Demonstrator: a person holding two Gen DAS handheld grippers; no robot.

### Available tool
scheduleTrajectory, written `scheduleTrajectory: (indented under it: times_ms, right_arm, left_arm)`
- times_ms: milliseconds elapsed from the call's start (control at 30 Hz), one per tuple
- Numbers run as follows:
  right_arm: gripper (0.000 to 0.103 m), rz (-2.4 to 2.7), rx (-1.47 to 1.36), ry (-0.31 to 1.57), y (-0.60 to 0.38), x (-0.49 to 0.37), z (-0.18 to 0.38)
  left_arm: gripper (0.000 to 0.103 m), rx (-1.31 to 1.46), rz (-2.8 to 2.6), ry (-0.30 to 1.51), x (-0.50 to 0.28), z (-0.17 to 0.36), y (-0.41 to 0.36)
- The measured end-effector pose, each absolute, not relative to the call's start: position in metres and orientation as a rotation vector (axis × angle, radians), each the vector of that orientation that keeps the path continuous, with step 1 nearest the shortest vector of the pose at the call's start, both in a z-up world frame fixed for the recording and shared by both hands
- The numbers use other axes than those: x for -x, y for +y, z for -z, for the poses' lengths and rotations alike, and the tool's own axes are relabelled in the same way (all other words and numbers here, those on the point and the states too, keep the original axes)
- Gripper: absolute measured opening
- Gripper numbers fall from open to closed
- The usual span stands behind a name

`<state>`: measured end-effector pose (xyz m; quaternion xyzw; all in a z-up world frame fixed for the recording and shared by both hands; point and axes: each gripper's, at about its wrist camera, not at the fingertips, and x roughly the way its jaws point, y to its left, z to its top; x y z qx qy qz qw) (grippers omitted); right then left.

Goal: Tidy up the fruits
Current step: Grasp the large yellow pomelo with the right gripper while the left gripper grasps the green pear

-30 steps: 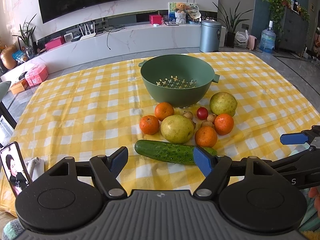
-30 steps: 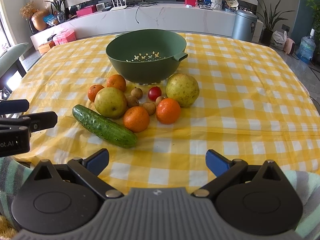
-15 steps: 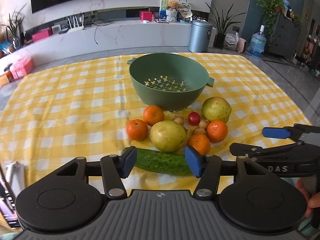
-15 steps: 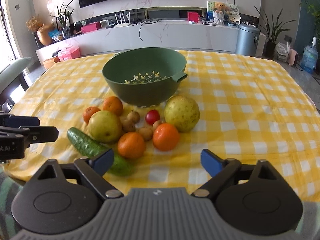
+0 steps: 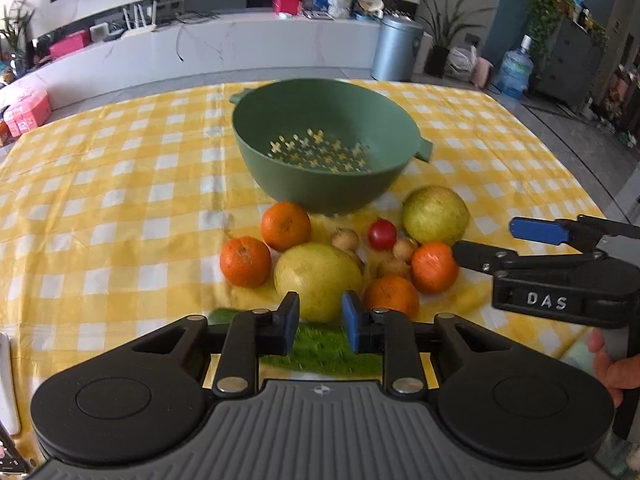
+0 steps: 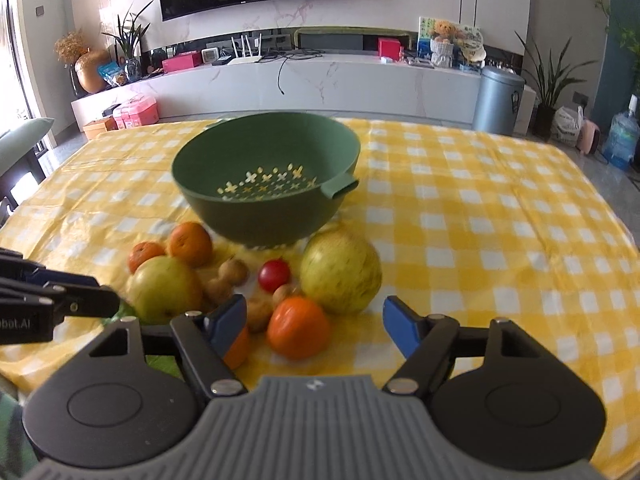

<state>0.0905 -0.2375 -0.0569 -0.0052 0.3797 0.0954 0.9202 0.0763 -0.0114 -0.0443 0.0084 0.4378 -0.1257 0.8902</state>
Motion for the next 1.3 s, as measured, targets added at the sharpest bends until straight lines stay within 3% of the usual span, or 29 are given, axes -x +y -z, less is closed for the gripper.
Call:
scheduleTrajectory:
  times_ms: [33,100,267,900,1300]
  right_arm:
    - [0.072,-0.194,0.012,0.779,-0.239,-0.094,0.057]
    - [0.074,-0.195,0.021,0.774,-0.241,-0.103,0.058]
    - [0.083,-0.188,0.028,0.74,-0.241,-0.117,0.069]
    - [0.083,-0.186,-0.138,0.817,-0.251,-0.15,0.103]
    - [0.063,-0.19,-0.149,0.832,-0.249,-0.157,0.112]
  left_arm:
    - [0.048,-0.007,0.248,0.898,-0.079,0.046,-0.011]
    - [0.065,0.021,0.245,0.896,-0.084,0.047,-0.009]
    - [0.072,0.041,0.26,0.934,-0.094,0.057,-0.012]
    - [0.08,0.129,0.241,0.94,-0.114,0.091,-0.012]
    - [0.078,0.171,0.245,0.932,-0.12,0.094,-0.009]
